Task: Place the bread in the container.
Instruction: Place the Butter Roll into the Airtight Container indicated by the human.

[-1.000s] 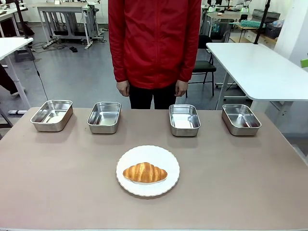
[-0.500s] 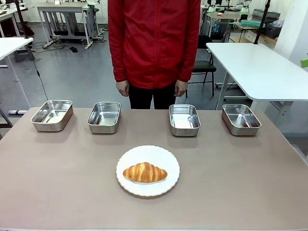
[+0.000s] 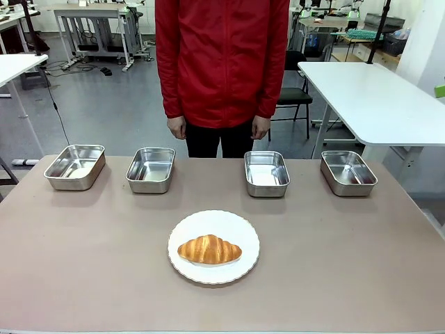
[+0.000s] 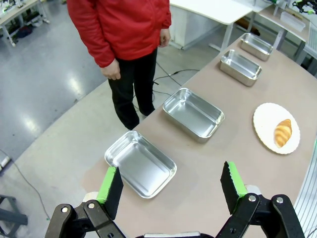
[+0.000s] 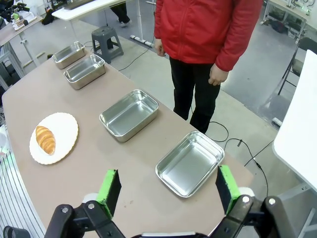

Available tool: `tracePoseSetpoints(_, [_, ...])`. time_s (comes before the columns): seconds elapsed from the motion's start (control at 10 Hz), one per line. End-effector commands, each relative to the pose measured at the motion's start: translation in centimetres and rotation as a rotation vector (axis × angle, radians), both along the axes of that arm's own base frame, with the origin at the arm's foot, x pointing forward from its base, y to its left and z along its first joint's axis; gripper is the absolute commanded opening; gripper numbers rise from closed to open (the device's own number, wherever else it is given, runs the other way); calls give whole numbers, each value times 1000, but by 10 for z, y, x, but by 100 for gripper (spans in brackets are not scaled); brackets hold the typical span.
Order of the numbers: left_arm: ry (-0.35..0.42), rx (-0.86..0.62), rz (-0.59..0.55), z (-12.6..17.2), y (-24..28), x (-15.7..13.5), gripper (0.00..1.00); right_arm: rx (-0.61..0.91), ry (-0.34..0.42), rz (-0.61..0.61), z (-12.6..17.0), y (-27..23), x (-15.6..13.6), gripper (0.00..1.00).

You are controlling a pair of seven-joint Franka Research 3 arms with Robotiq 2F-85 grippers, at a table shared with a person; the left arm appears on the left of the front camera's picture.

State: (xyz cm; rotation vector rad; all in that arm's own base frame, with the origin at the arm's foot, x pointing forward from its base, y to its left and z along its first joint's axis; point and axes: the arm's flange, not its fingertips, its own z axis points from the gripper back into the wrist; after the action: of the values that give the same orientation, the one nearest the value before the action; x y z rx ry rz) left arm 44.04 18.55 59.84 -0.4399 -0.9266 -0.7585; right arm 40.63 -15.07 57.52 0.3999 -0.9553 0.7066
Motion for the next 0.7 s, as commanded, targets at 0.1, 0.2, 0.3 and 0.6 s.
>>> tracePoseSetpoints(0.1, [-1,-2,1,0,0,-1,100,8,-7,4,0,0,0,100])
tracePoseSetpoints(0.2, [-1,-2,1,0,0,-1,100,8,-7,4,0,0,0,100])
tracePoseSetpoints(0.3, [-1,-2,1,0,0,-1,100,8,-7,4,0,0,0,100])
tracePoseSetpoints(0.6, [-1,-2,1,0,0,-1,100,8,-7,4,0,0,0,100])
